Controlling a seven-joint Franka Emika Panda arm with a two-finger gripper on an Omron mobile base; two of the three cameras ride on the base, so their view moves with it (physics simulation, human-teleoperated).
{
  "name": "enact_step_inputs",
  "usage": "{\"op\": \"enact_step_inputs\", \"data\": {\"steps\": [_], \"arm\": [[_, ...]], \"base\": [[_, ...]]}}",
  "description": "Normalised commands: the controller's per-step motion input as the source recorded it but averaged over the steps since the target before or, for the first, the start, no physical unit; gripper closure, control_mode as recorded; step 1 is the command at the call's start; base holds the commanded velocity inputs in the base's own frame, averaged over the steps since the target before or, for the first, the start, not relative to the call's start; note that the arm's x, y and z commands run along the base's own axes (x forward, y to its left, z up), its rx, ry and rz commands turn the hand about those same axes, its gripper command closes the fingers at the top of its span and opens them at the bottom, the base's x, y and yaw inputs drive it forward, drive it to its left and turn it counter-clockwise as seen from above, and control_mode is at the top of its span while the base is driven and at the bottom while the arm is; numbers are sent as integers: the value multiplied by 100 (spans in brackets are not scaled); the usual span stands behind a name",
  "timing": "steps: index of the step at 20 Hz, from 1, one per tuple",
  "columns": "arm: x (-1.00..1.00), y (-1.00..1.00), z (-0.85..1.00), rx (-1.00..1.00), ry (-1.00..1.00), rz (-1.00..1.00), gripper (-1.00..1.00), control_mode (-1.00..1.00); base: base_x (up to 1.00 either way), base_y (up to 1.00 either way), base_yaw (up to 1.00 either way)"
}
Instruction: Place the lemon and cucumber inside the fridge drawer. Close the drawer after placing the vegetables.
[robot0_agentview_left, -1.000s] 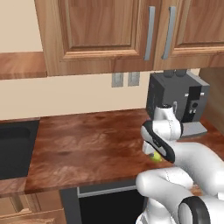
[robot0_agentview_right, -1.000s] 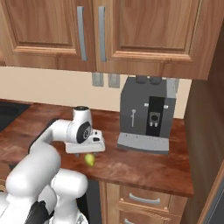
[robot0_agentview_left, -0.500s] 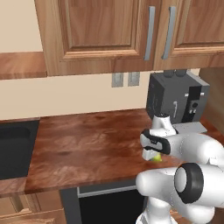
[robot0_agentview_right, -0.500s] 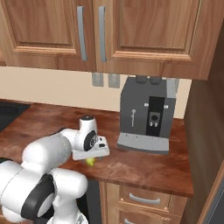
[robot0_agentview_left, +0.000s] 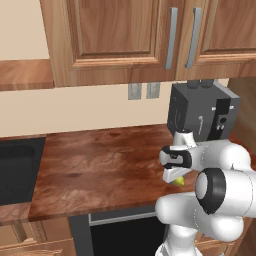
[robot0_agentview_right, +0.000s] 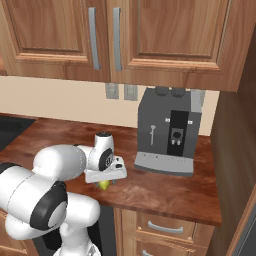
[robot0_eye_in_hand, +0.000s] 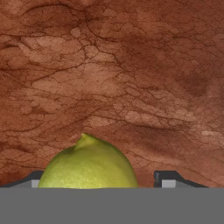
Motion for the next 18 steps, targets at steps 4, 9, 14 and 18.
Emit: {"op": "enact_step_inputs", "data": {"steps": [4, 9, 14, 18], "arm": [[-41, 0, -14, 0, -2, 0, 100, -100], [-55, 1, 42, 0, -15, -1, 100, -100], [-77, 10, 100, 0, -24, -4, 100, -100], [-77, 29, 98, 0, -18, -5, 100, -100]], "base": [[0, 0, 0], [0, 0, 0], [0, 0, 0], [0, 0, 0]]}}
